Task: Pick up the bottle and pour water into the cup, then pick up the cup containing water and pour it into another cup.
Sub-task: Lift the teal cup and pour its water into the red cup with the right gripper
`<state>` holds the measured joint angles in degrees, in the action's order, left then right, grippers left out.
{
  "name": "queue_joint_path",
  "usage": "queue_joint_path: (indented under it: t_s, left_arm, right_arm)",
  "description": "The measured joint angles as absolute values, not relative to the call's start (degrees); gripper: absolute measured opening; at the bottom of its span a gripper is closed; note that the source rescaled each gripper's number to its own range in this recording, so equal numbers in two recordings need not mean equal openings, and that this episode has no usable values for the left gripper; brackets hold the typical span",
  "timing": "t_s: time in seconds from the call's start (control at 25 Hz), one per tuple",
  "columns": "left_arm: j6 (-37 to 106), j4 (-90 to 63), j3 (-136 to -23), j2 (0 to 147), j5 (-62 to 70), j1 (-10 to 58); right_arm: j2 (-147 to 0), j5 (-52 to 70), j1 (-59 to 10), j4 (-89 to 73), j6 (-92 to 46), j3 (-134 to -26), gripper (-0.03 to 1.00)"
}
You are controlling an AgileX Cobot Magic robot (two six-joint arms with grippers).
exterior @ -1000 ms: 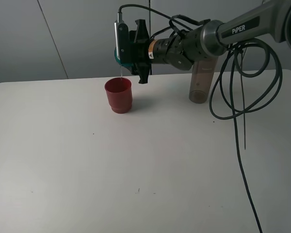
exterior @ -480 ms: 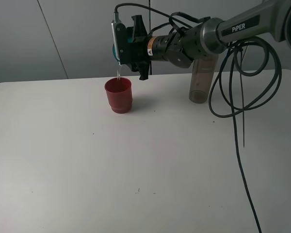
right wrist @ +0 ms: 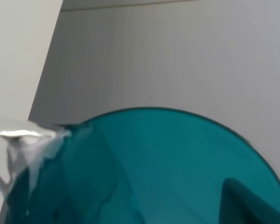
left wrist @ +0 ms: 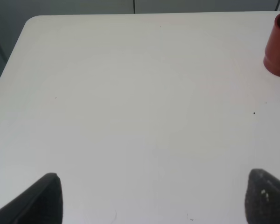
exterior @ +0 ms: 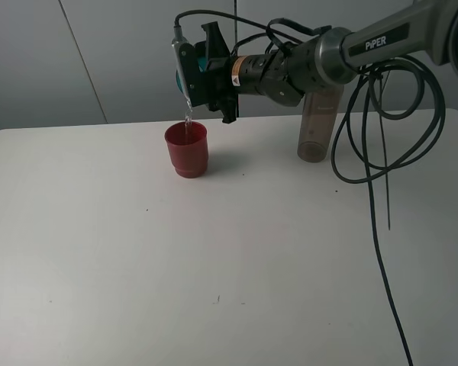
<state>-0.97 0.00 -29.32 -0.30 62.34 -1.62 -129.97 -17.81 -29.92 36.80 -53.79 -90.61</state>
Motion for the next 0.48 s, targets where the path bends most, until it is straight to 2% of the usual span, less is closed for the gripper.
queue_joint_path:
  t_s: [0.48]
  left_arm:
    - [-1.08, 0.00, -29.32, -0.30, 62.34, -1.62]
  right_arm:
    - [-129.97, -18.81, -29.94, 35.17, -60.66, -90.61, 0.08]
